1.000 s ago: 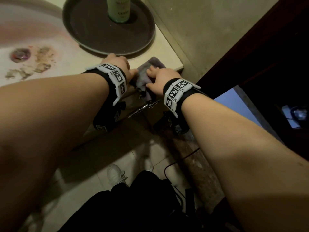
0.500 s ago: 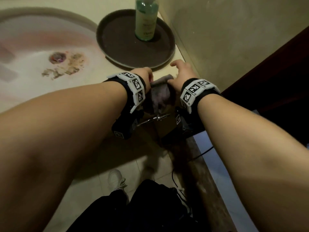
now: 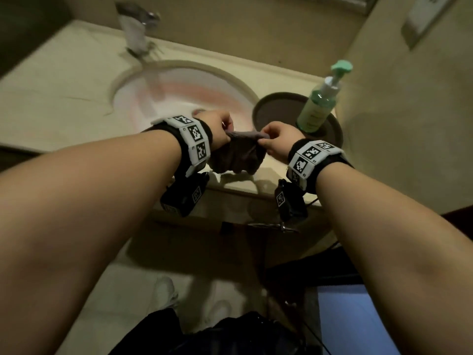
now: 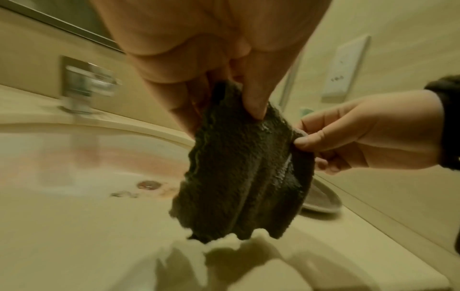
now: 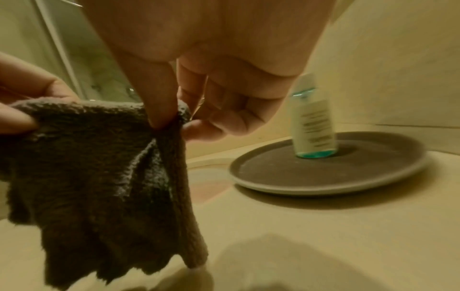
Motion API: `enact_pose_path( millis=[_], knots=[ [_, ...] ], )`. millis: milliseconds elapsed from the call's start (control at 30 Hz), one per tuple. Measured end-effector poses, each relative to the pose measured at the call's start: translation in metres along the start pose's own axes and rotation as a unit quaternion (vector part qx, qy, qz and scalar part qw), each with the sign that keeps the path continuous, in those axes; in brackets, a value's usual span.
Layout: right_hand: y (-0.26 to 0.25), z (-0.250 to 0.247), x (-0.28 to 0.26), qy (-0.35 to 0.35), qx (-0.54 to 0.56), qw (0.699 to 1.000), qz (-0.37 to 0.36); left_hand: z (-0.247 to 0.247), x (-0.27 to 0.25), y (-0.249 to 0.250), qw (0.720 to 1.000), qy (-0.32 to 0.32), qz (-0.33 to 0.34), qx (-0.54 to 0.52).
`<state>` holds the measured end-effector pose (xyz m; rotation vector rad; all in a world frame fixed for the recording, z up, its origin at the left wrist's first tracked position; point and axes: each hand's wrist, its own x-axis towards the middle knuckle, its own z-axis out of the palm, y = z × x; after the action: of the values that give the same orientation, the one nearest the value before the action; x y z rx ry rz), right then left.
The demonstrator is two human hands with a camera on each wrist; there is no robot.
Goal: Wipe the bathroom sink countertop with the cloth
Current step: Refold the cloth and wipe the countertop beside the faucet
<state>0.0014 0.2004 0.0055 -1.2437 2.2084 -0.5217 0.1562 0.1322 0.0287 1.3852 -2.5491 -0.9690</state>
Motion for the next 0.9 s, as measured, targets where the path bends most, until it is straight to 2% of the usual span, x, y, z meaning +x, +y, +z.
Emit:
enact_pose_path(
  millis=[200,267,433,700,900],
  knots=[
    [-0.095,0.047,0.009,-0.062,0.010,0.993,-0.097,-0.054,-0.044,-0.074,0.991,0.103,-0.080,-0.031],
    [-0.129,0.072,0.011,-0.084,0.029,0.989,-0.118,-0.070,-0.060,-0.105,0.985,0.128,-0.109,-0.032],
    [-0.212,0.132,0.008,-0.134,-0.014,0.974,-0.184,-0.110,-0.097,-0.186,0.969,0.169,-0.174,-0.040],
    [-0.322,0.217,0.018,-0.170,-0.034,0.965,-0.194,-0.167,-0.125,-0.301,0.954,0.196,-0.219,-0.052],
    [-0.364,0.247,0.040,-0.190,-0.040,0.966,-0.172,-0.191,-0.116,-0.346,0.954,0.194,-0.224,-0.056]
  ],
)
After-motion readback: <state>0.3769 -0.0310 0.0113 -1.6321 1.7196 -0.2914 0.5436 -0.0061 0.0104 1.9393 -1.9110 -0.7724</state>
